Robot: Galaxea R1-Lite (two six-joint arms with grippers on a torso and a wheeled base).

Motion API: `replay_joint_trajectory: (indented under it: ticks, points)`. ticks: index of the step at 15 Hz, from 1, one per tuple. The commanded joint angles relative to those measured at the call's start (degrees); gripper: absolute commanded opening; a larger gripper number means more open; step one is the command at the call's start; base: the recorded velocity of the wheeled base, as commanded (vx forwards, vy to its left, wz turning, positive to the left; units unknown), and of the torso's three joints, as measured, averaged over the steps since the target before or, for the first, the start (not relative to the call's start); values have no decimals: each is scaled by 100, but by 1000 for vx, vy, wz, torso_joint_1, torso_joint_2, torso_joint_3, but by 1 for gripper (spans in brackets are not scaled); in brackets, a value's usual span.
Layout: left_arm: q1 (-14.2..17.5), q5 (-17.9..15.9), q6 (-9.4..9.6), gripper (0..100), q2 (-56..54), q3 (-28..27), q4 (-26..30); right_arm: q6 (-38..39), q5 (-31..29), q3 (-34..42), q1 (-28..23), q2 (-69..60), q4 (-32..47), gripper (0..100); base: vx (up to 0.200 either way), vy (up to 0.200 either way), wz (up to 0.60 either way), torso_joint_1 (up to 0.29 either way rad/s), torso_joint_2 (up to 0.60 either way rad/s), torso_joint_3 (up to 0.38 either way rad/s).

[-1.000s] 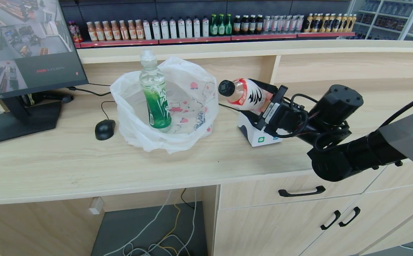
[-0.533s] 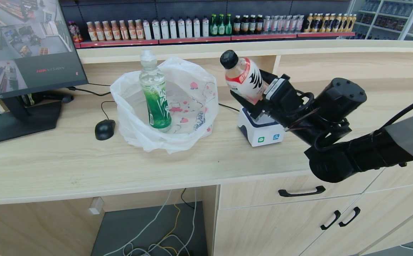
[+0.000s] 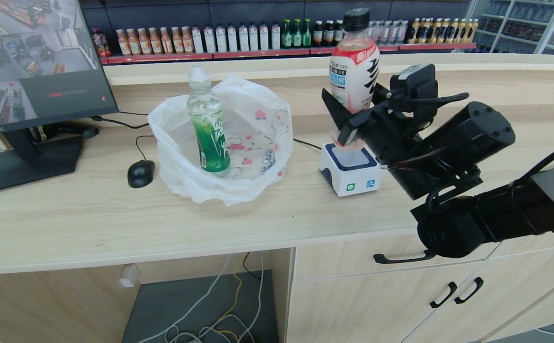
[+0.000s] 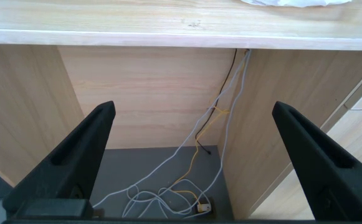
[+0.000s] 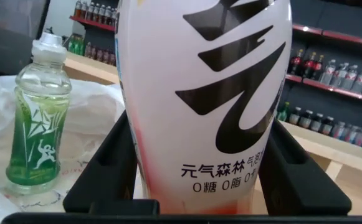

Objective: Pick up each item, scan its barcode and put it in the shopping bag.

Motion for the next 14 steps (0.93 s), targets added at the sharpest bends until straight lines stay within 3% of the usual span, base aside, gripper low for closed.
replay_joint_trajectory:
  ticks: [1, 6, 14]
  points:
    - [2, 0, 2, 100, -2, 0, 0, 476, -239, 522, -12, -225, -127, 0, 0, 0, 0, 0, 0, 0]
    - [-6, 0, 29, 100, -2, 0, 0, 1170, -1197, 883, -12, -243, -373, 0, 0, 0, 0, 0, 0, 0]
    - [2, 0, 2, 100, -2, 0, 0, 1311, -1293, 786, 49, -137, -373, 0, 0, 0, 0, 0, 0, 0]
